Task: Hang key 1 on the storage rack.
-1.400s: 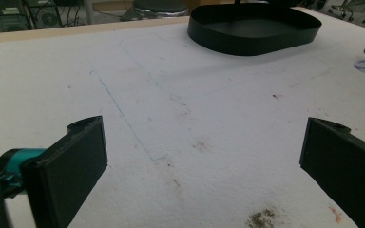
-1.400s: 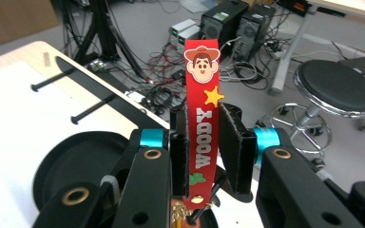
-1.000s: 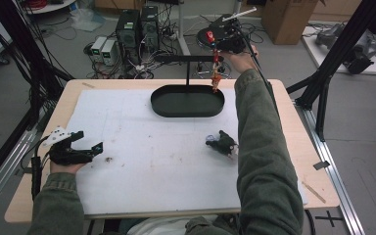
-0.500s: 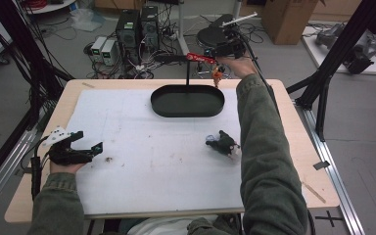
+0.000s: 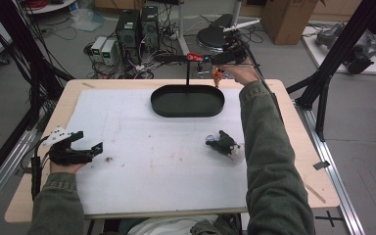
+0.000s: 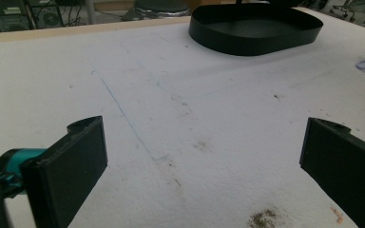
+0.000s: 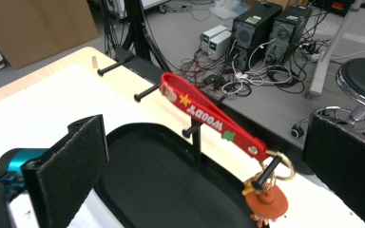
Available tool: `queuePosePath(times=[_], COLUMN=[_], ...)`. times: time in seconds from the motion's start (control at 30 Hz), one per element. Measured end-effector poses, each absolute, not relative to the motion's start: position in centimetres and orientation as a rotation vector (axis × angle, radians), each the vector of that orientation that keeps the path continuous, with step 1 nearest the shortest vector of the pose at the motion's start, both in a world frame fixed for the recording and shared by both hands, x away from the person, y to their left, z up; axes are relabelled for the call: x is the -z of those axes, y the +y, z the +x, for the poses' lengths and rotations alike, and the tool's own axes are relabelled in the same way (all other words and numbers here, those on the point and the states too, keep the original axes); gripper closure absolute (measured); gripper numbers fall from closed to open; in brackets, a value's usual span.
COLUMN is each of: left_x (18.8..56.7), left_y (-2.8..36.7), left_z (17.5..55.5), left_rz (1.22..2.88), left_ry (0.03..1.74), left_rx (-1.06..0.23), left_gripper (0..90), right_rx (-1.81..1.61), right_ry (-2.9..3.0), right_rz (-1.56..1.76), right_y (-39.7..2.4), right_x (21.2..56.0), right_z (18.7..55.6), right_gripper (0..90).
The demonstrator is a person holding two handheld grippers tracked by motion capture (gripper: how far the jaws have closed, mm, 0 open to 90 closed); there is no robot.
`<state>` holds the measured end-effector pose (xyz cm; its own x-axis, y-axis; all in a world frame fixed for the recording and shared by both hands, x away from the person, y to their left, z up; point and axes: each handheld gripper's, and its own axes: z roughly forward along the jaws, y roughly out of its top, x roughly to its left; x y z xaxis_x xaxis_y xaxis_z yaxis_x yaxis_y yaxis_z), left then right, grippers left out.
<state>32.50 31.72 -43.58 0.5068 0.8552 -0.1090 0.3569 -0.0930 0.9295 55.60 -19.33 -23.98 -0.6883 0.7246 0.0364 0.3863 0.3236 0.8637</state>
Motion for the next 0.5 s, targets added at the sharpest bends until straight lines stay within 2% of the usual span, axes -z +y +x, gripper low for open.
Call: queuePosePath(times=[0.5], left_x=[43.6], left_y=[31.7], left_z=[32.5], left_rz=[1.684], left_ry=[1.045], left_rx=[-0.579], left_gripper=[2.3], right_rx=[-1.328], right_ry=[2.246], right_rz=[0.981], right_y=[-20.7], right_x=[25.8], right_z=[52.4], right_gripper=[0.4])
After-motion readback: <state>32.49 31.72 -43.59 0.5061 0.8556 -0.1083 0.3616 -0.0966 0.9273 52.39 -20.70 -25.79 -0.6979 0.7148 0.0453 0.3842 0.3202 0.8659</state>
